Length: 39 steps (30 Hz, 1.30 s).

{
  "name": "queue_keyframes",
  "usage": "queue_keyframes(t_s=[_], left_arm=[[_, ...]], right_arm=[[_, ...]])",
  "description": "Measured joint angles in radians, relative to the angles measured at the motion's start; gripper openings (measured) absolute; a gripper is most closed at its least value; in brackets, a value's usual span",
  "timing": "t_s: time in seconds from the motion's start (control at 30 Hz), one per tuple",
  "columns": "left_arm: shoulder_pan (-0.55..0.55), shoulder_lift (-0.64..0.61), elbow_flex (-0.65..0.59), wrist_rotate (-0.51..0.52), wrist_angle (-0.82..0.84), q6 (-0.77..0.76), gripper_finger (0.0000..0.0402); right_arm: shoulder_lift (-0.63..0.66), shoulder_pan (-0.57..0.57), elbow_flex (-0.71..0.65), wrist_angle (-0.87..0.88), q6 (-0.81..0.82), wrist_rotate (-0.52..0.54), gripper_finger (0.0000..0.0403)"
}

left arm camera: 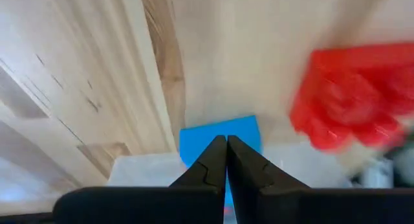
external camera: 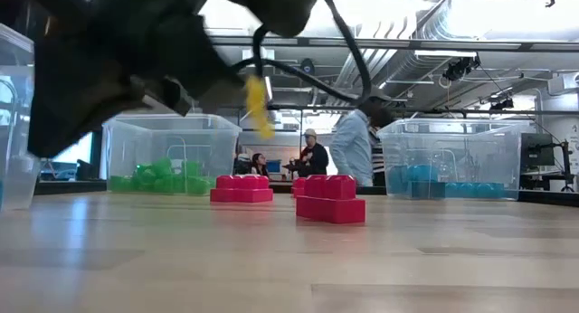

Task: Sort blocks
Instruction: Put the blue game piece into the top right transparent bin

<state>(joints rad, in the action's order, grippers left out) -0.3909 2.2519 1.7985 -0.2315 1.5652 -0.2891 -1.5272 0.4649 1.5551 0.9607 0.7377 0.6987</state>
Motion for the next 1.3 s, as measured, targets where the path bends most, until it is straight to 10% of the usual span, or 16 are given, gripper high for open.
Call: queue_keyframes(t_s=[0.3, 1.3], left_arm=[[0.028, -0.106, -0.072, -0.159, 0.007, -0.075, 0.0], [-0.015, -0.173, -0.308, -0.163, -0.059, -0.047, 0.0]], right_arm=[[0.0, 0.0, 0.0, 0.0, 0.006, 0.0, 0.0238], [0.0, 0.0, 0.0, 0.015, 0.022, 0.0, 0.0238]])
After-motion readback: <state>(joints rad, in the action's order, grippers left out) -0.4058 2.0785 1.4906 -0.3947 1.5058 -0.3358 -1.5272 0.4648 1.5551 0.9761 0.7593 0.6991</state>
